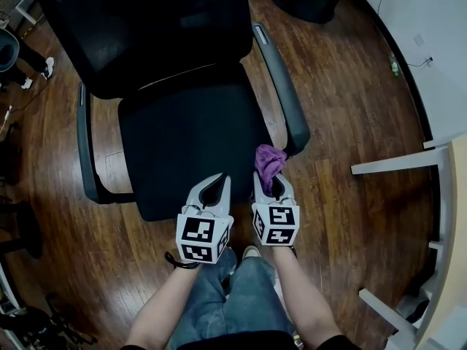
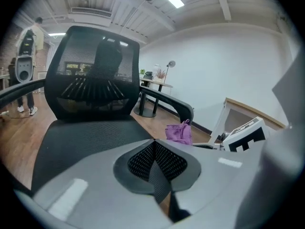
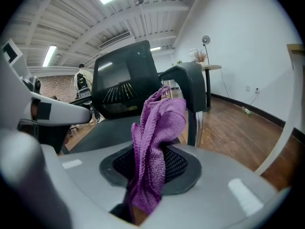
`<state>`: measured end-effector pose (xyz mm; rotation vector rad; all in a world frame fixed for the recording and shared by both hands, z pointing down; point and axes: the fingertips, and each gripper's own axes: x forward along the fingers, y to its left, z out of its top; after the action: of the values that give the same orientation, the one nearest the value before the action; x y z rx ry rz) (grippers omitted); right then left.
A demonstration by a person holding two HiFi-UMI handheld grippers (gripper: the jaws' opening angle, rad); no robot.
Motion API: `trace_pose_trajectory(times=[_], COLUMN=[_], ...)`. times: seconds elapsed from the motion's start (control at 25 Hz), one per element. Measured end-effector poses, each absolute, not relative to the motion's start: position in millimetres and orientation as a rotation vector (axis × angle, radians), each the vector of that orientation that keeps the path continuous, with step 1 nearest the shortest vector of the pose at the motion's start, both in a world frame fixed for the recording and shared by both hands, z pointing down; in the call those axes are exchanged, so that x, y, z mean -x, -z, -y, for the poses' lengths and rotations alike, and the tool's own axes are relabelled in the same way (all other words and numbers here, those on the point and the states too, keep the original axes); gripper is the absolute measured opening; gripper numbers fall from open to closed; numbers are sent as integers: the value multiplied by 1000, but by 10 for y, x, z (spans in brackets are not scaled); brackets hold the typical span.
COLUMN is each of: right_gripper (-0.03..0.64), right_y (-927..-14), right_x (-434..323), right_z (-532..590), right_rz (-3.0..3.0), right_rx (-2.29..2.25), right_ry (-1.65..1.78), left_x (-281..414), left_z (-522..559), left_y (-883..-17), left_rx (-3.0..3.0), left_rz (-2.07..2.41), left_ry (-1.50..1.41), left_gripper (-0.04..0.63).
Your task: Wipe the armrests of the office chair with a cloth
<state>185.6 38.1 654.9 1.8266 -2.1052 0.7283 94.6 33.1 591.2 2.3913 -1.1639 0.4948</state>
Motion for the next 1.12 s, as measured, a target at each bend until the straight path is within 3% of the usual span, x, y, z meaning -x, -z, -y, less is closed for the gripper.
trace_pose_trajectory(times=[0.76, 1.12], right_gripper=[101, 101], right_y=[-4126, -3541], right_x=[-1060, -700], right_z=[-617, -779], right_rz=[2413, 2541], right_rx=[-1614, -1513], right_ry=[-402, -295], left_x=[-431, -125], left_z=[-798, -921], left_y=[-4075, -3579], left_rx=[-2343, -2310], left_rz=[1431, 1578], left_ry=[-350, -260], left_gripper=[5, 3])
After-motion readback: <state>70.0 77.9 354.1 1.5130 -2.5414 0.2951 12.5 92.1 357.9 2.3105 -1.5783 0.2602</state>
